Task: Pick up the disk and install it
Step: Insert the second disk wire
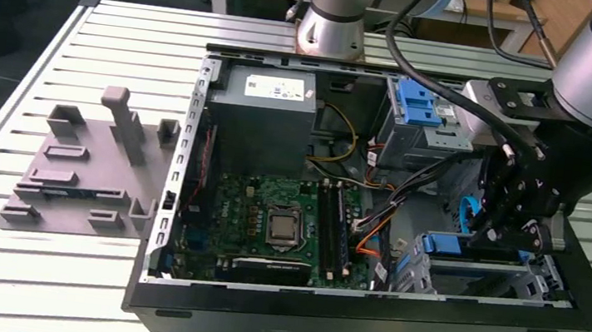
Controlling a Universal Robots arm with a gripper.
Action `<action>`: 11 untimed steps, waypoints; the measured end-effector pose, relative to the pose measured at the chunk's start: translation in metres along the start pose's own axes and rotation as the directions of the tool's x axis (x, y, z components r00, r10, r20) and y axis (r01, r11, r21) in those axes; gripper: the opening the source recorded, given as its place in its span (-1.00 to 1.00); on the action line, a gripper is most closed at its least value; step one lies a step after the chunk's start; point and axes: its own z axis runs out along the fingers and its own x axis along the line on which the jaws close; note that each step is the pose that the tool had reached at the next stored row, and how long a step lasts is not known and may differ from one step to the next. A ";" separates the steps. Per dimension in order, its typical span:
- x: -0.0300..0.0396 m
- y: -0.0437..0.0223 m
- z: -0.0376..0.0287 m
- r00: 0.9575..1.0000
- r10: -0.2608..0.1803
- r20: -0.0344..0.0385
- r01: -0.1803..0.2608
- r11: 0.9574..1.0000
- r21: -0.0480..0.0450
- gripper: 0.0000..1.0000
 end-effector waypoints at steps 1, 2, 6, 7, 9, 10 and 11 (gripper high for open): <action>0.0000 0.0000 0.0000 1.000 0.000 0.000 0.000 1.000 0.000 -0.54; 0.0000 0.0000 -0.0001 1.000 0.000 0.000 0.000 1.000 0.000 -0.54; 0.0001 -0.0001 -0.0022 1.000 0.000 0.000 0.000 1.000 0.000 -0.54; 0.0001 -0.0001 -0.0027 1.000 0.000 0.000 0.000 1.000 0.000 -0.54; 0.0001 -0.0002 -0.0042 1.000 0.000 0.000 0.000 1.000 0.000 -0.54; 0.0001 -0.0002 -0.0050 1.000 0.000 0.000 0.000 1.000 0.000 -0.54; 0.0002 -0.0002 -0.0062 1.000 0.000 0.000 0.000 1.000 0.000 -0.54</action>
